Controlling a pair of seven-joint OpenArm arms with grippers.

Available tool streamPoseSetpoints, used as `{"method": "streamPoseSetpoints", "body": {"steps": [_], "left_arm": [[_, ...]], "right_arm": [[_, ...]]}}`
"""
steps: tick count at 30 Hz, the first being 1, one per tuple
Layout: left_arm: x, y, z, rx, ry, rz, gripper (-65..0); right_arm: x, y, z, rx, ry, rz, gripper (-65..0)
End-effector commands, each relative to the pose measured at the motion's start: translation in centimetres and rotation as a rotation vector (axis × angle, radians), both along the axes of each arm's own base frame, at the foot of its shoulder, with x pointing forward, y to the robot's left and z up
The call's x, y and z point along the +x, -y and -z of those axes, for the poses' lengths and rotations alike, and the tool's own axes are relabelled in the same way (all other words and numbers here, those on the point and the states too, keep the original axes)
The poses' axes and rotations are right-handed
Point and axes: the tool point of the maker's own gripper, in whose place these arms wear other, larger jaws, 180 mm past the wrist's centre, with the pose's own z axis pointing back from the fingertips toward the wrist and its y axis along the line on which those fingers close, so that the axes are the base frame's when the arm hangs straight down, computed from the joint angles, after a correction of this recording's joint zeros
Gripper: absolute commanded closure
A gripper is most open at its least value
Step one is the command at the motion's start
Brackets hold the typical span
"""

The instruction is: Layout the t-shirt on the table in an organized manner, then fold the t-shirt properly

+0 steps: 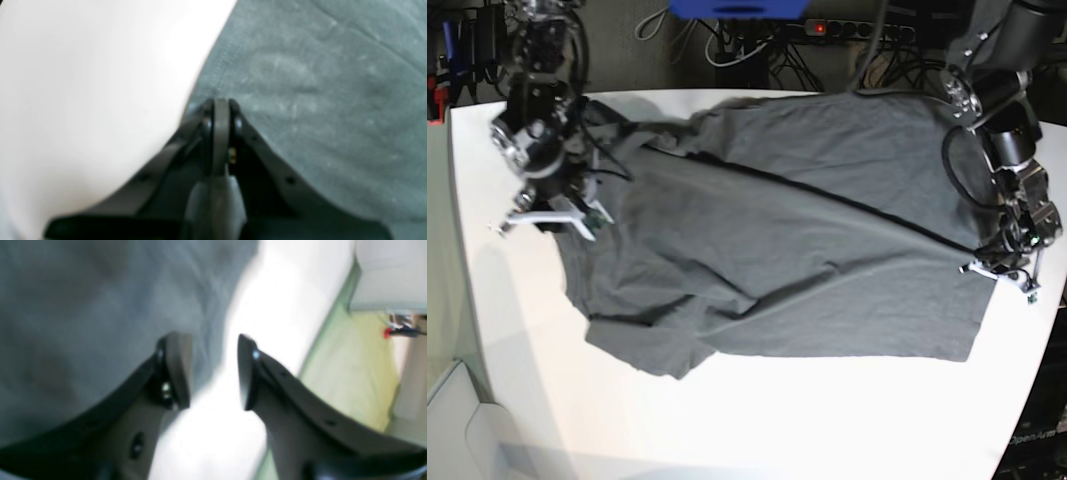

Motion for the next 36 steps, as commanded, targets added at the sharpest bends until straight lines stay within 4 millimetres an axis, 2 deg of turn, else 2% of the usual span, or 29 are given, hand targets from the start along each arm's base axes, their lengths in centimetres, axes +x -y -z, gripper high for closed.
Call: {"method": "streamPoseSetpoints", "body": {"steps": [1, 7, 11, 14, 15, 18, 20, 23, 26, 29, 30, 33, 36], "left_arm": [[0.6, -1.0, -1.3, 0.022, 0.018, -0.009, -0.3], [0.6, -1.0, -1.2, 0.024, 0.016, -0.008, -0.3], [0.6, -1.0, -1.3, 0.023, 0.017, -0.009, -0.3], [0.6, -0.9, -1.2, 0.022, 0.017, -0.008, -0.3], [0.6, -0.9, -1.2, 0.022, 0.017, -0.008, -0.3], [0.6, -0.9, -1.2, 0.022, 0.017, -0.008, -0.3], [0.6, -0.9, -1.2, 0.02, 0.018, -0.008, -0.3], [0.6, -0.8, -1.2, 0.02, 0.017, -0.007, -0.3], [0.8, -0.7, -1.2, 0.017, 0.02, -0.006, -0.3], [0.8, -0.7, -1.2, 0.02, 0.018, -0.005, -0.3], [0.8, -0.6, -1.2, 0.018, 0.018, -0.005, -0.3], [0.9, -0.6, -1.3, 0.016, 0.022, -0.006, -0.3], [0.9, -0.5, -1.3, 0.013, 0.024, -0.005, -0.3]], "right_arm": [[1.0, 0.0, -0.4, 0.002, 0.019, 0.013, -15.6], [1.7, -0.1, 3.9, 0.036, -0.112, 0.053, -4.0], [2.0, 0.1, 6.3, 0.049, -0.181, 0.058, -3.4], [2.4, 1.0, 8.5, 0.049, -0.25, 0.065, -3.4], [2.9, 0.9, 9.3, 0.062, -0.271, 0.067, -3.4], [4.2, 2.5, 11.0, 0.061, -0.344, 0.089, -3.4], [6.0, 3.0, 11.4, 0.075, -0.372, 0.098, -3.4], [9.3, 3.8, 9.6, 0.082, -0.339, 0.105, -3.3], [12.7, 3.7, 6.1, 0.088, -0.227, 0.089, -3.3], [14.3, 4.4, 1.7, 0.043, -0.11, 0.096, -3.3], [14.6, 4.7, 0.0, 0.021, -0.065, 0.103, -3.3], [13.2, 5.1, -3.7, -0.047, 0.035, 0.115, -3.4], [10.7, 4.5, -5.1, -0.099, 0.072, 0.109, -3.5]]}}
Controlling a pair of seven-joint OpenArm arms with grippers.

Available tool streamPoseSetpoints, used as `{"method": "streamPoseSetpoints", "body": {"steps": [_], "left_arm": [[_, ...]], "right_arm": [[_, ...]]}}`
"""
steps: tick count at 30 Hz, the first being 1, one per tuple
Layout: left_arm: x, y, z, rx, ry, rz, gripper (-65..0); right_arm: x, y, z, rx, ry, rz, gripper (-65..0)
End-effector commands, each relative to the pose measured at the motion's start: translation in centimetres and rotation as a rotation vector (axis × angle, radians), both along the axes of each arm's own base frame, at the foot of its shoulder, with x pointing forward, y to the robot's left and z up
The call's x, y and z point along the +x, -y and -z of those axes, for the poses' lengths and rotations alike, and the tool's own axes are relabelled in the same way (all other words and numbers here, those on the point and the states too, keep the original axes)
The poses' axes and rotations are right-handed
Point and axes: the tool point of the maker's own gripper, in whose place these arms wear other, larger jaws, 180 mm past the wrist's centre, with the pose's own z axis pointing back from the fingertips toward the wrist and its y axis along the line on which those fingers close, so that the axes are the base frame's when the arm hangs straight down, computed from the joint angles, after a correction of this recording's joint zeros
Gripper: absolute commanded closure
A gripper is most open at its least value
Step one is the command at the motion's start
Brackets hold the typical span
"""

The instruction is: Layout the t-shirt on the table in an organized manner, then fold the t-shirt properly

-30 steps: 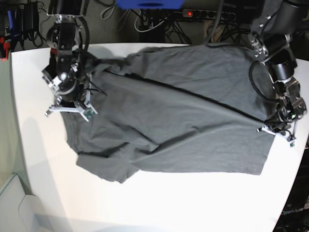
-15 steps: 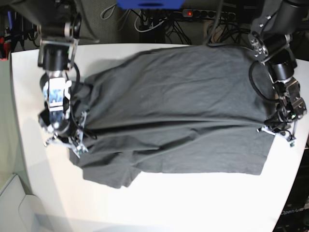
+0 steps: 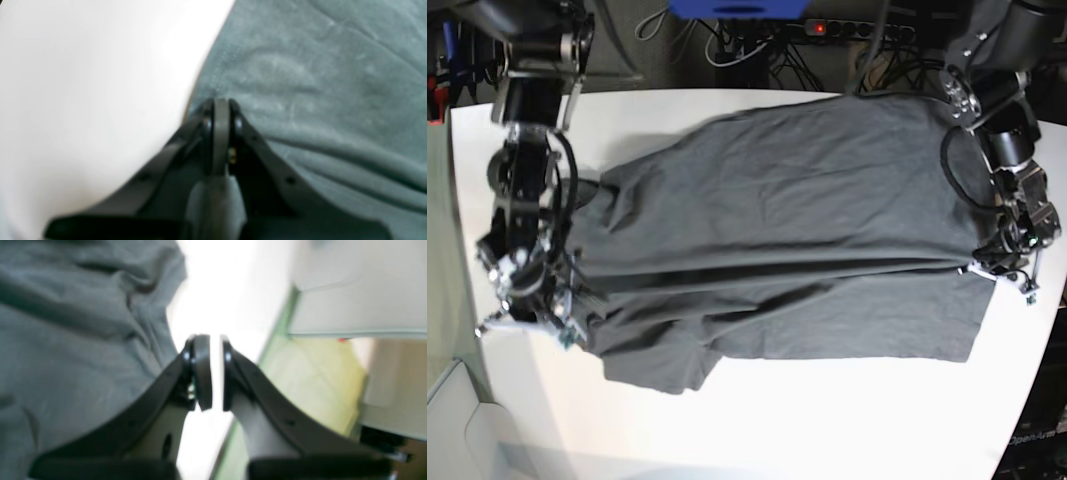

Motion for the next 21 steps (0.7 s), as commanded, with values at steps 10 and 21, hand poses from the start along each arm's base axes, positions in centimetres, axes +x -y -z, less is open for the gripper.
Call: {"method": "streamPoseSetpoints", "body": {"steps": [10, 21], "left_arm": [[0.9, -0.6, -1.3, 0.013, 0.025, -0.008, -0.3], [1.0, 0.4, -0.9, -0.002, 0.023, 0.0, -0.3]], "right_arm": [[-5.9, -7.9, 5.5, -0.023, -0.174, -0.179, -3.5], [-9.6, -7.1, 9.2, -0.072, -0.302, -0.211, -3.5]]}}
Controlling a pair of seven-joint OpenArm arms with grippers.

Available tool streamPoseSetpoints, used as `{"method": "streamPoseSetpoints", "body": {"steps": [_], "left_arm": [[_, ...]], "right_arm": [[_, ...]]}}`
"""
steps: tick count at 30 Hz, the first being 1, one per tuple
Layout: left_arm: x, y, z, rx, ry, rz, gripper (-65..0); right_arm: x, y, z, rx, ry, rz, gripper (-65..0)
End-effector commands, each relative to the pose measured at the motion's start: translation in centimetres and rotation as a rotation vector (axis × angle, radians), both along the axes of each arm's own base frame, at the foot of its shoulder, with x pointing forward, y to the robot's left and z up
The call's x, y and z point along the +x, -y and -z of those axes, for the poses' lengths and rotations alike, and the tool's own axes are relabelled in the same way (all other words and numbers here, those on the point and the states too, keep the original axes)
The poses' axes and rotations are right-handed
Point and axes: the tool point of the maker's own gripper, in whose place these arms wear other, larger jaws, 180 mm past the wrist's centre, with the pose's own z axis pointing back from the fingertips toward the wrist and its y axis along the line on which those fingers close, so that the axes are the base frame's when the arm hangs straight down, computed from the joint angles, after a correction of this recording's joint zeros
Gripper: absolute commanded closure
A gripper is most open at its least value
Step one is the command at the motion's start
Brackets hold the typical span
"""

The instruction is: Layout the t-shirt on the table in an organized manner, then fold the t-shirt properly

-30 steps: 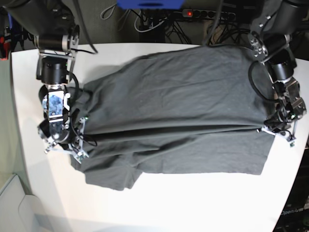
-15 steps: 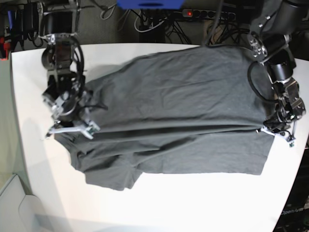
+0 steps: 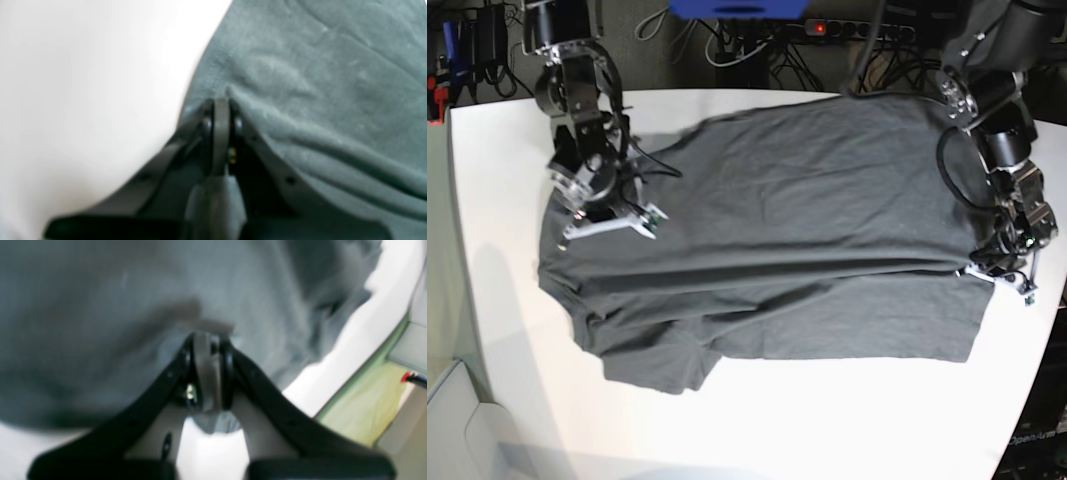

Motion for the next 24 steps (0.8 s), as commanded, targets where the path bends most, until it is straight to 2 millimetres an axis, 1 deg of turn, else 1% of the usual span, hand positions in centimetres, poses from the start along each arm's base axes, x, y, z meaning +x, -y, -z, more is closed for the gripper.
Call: {"method": "streamPoseSetpoints", "body": {"steps": [1, 4, 6, 9, 11, 13, 14, 15, 18, 19, 21, 22, 24], "left_arm": [[0.8, -0.3, -1.0, 0.008, 0.012, 0.004, -0.3], [0.8, -0.3, -1.0, 0.008, 0.012, 0.004, -0.3], [0.8, -0.3, -1.1, 0.008, 0.014, 0.004, -0.3], [0.8, -0.3, -1.1, 0.008, 0.014, 0.004, -0.3], [0.9, -0.3, -1.1, 0.008, 0.015, 0.004, -0.3], [0.9, -0.2, -1.1, 0.007, 0.015, 0.004, -0.3], [0.9, -0.2, -1.1, 0.007, 0.015, 0.004, -0.3], [0.9, -0.2, -1.1, 0.007, 0.015, 0.004, -0.3], [0.9, -0.2, -1.1, 0.007, 0.015, 0.004, -0.3], [0.9, -0.2, -1.1, 0.007, 0.015, 0.004, -0.3], [0.9, -0.2, -1.1, 0.007, 0.015, 0.004, -0.3], [0.9, -0.2, -1.1, 0.007, 0.015, 0.004, -0.3], [0.9, -0.2, -1.1, 0.007, 0.015, 0.004, -0.3]], "right_arm": [[0.0, 0.7, -0.9, -0.017, 0.029, 0.002, -3.5], [-2.9, 2.0, -0.6, -0.057, 0.002, -0.018, -3.5], [-5.3, 2.8, -0.7, -0.088, -0.02, -0.043, -3.5], [-8.6, 3.3, -1.1, -0.112, -0.047, -0.077, -3.5], [-10.2, 3.9, -1.8, -0.133, -0.056, -0.097, -3.4], [-11.7, 4.3, -1.9, -0.145, -0.077, -0.102, -3.4], [-12.5, 4.9, -1.7, -0.171, -0.096, -0.11, -3.3], [-12.9, 5.6, -1.7, -0.203, -0.106, -0.117, -3.2], [-12.7, 7.0, -2.3, -0.267, -0.095, -0.11, -3.0], [-11.8, 7.7, -2.9, -0.28, -0.069, -0.087, -3.0], [-9.1, 8.3, -4.4, -0.266, 0.013, -0.013, -3.0], [-8.1, 8.8, -5.1, -0.261, 0.048, 0.032, -3.0], [-5.1, 9.1, -7.1, -0.231, 0.145, 0.105, -3.0]]}}
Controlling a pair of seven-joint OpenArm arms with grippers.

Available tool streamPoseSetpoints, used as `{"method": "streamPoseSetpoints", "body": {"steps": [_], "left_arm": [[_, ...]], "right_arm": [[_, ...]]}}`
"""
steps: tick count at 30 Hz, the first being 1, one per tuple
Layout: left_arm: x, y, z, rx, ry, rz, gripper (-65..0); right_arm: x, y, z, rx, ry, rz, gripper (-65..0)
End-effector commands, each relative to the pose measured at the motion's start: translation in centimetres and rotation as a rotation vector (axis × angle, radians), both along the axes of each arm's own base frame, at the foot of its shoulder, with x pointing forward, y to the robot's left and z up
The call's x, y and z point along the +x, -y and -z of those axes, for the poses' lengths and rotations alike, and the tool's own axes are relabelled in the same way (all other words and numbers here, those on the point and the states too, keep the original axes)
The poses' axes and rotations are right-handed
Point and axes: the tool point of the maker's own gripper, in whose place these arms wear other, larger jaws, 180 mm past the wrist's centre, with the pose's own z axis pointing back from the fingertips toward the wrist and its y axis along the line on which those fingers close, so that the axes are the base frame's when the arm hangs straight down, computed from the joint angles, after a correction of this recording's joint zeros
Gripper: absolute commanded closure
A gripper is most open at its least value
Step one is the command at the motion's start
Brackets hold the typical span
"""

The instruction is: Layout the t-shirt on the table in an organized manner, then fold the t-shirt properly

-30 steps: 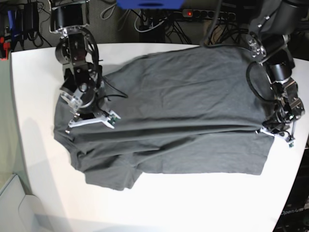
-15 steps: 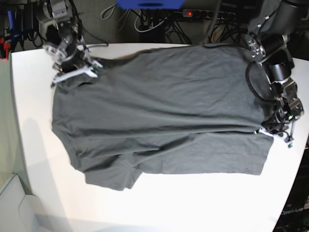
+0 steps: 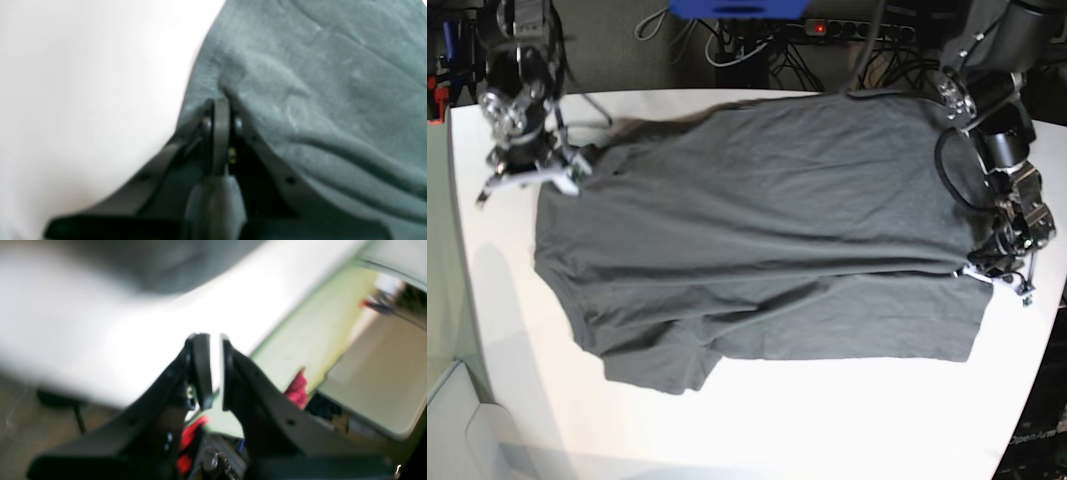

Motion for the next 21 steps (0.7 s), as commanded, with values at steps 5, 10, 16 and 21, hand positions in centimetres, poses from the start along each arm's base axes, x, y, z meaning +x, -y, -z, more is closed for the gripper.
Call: {"method": "streamPoseSetpoints", "body": {"steps": [5, 10, 16, 21], "left_arm": [[0.5, -0.6, -0.9, 0.011, 0.008, -0.001, -0.3], [0.5, -0.6, -0.9, 0.011, 0.008, -0.001, -0.3], [0.5, -0.6, -0.9, 0.011, 0.008, -0.001, -0.3], [0.5, -0.6, -1.0, 0.011, 0.01, -0.001, -0.3]], "right_arm": [[6.4, -3.0, -4.6, 0.079, 0.204, -0.003, -3.0], [8.7, -7.6, -3.3, 0.163, 0.184, -0.064, -3.2], [7.6, -8.0, 1.5, 0.177, 0.047, -0.046, -3.1], [3.6, -5.9, 4.2, 0.121, -0.059, -0.042, -3.1]]}}
